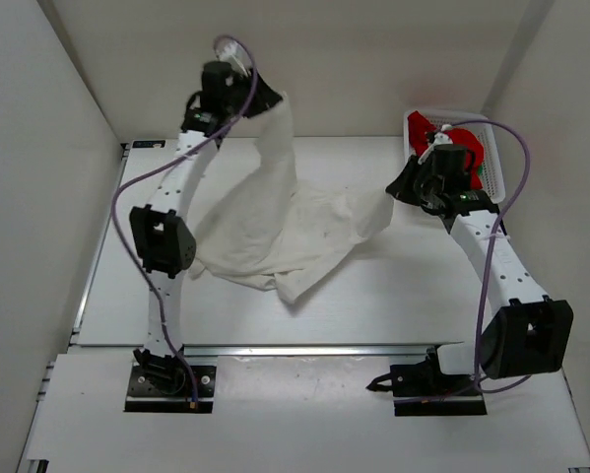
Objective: Fold and stack the t-shirts
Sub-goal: Flatten out the tshirt
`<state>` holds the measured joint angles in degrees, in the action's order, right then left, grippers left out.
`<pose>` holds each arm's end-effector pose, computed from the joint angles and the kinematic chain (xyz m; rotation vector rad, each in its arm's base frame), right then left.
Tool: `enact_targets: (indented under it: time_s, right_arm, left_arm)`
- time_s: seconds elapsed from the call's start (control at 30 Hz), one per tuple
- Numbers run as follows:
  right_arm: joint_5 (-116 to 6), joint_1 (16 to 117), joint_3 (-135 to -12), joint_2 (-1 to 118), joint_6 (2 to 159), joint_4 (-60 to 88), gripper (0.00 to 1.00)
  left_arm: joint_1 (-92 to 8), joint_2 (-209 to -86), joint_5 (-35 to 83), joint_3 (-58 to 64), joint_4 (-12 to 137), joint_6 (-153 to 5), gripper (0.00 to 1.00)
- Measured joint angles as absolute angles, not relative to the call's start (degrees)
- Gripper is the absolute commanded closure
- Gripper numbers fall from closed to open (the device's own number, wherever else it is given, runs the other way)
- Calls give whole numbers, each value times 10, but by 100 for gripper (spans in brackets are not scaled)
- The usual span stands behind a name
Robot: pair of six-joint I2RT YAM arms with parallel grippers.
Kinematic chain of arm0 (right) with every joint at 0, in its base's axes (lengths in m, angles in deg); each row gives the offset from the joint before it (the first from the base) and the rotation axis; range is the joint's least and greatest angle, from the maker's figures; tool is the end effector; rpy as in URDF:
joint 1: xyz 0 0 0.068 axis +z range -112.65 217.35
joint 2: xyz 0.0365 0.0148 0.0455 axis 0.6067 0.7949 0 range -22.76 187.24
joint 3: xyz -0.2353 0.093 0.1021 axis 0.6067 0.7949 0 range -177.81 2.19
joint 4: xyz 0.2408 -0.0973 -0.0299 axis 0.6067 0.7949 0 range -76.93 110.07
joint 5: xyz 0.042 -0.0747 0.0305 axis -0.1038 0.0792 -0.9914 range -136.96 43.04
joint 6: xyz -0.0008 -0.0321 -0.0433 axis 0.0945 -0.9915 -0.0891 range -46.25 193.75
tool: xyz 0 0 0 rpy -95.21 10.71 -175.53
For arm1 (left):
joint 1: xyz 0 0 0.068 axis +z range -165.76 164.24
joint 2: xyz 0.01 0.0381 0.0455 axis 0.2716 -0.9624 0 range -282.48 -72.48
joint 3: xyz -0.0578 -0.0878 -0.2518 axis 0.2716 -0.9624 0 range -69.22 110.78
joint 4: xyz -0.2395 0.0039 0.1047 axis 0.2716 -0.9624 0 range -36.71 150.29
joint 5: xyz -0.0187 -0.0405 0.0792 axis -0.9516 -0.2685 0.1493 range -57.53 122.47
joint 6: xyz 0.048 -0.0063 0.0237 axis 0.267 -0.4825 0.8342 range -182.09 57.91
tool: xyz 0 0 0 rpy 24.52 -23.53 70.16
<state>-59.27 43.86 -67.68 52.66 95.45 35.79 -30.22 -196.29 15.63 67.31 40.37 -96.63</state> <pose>0.2963 0.0414 0.3535 0.1426 2.0888 0.5230 0.4815 -0.1347 0.4319 -0.0804 1.7695 -0.8790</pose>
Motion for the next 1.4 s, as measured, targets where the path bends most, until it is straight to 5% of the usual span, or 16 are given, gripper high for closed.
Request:
enact_targets:
  time_s: [0.07, 0.2, 0.4, 0.67, 0.73, 0.9, 1.0, 1.2, 1.4]
  right_arm:
    - [-593, 442, -657, 547, 963, 360, 100]
    - [-596, 450, -653, 542, 977, 329, 100]
    - [-598, 477, -639, 531, 992, 266, 100]
    - [-601, 514, -567, 503, 1008, 241, 100]
    - [-601, 523, -563, 498, 1008, 241, 100]
    - [-597, 545, -560, 481, 1008, 236, 100]
    - [-599, 554, -556, 480, 1008, 227, 100]
    - [-601, 557, -547, 481, 1008, 226, 100]
    - [-599, 557, -547, 480, 1008, 226, 100]
  left_arm:
    - [-320, -2003, 159, 638, 363, -953, 45]
    - [-334, -1945, 190, 364, 365, -934, 39]
    - [-341, -1556, 248, -97, 407, -930, 56]
    - [-295, -1288, 261, -391, 488, -970, 73]
    - [-287, -1300, 258, -426, 474, -980, 72]
    - [-287, -1323, 255, -462, 489, -1006, 45]
    - [-286, -1338, 249, -472, 516, -1024, 44]
    - [-305, -1441, 243, -467, 603, -1056, 61]
    - [-325, -1536, 250, -411, 652, -1073, 100]
